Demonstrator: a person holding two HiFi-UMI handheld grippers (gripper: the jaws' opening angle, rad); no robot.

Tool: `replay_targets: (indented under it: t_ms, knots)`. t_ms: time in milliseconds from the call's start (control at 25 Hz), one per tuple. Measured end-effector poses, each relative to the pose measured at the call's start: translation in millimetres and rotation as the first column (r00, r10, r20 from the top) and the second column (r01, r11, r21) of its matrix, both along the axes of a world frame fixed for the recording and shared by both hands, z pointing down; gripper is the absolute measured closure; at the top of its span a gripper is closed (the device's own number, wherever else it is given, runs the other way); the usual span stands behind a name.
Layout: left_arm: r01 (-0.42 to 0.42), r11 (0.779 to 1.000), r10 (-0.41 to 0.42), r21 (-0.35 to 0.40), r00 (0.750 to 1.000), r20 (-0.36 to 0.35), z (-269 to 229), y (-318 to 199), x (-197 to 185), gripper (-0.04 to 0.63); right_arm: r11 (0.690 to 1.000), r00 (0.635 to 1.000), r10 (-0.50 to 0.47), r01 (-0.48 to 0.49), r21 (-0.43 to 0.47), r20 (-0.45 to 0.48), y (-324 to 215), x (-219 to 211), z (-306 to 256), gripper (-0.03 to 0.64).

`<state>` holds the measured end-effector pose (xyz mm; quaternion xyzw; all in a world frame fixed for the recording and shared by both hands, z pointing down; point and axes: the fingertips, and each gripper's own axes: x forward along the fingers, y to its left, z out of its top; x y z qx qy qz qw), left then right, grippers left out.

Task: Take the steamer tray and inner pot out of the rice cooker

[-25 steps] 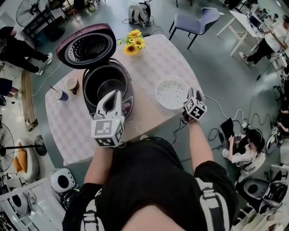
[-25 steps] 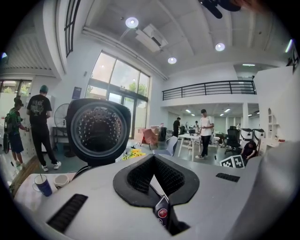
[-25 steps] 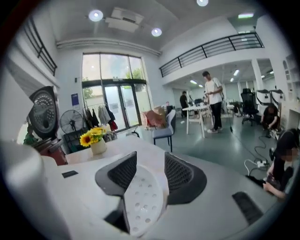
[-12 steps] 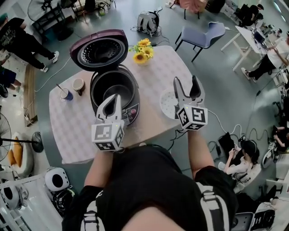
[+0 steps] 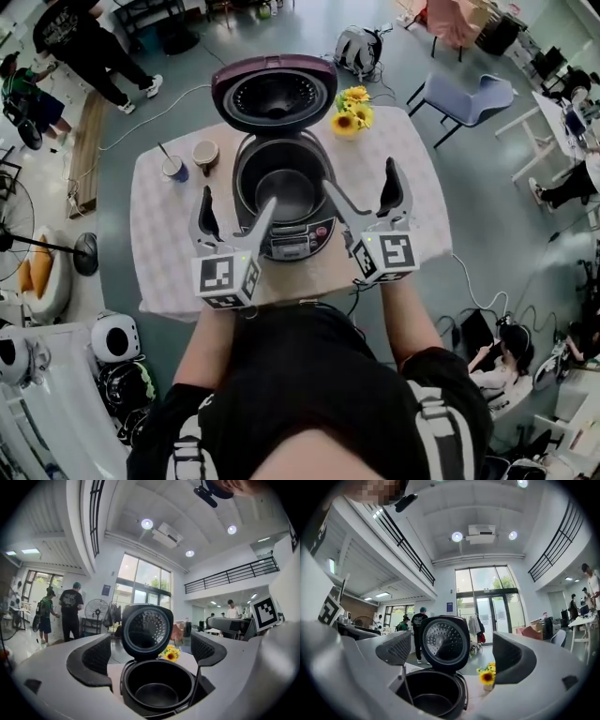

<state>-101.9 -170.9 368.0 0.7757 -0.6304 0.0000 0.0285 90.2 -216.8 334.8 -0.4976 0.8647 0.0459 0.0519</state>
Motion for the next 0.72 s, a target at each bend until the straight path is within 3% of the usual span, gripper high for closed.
replay_targets:
  t_ms: [80, 320, 520, 720]
  knots:
    - [0.017, 1.000, -0.017, 0.000, 1.000, 0.012, 1.5, -0.1, -21.6, 0.069, 1.000, 1.000, -0.022, 0.022, -0.010, -0.012, -3.2, -22.8, 4.4, 0.086]
    - [-0.024, 0.997, 0.026, -0.076, 0.999, 0.023, 21.0, -1.6, -61.7, 0.067, 0.997, 0.998, -0.053, 0.051, -0.055, -0.042, -9.6, -70.2, 23.6, 0.078]
    - [-0.084, 0.986, 0.089, -0.143, 0.996, 0.023, 35.7, -2.7, -71.2, 0.071, 0.994, 0.995, -0.041, 0.031, -0.106, -0.096, -13.0, -78.3, 39.3, 0.080]
    - [-0.173, 0.957, 0.173, -0.233, 0.985, -0.020, 50.4, -7.3, -74.2, 0.075, 0.980, 0.989, -0.046, 0.018, -0.200, -0.137, -22.9, -74.6, 60.4, 0.084]
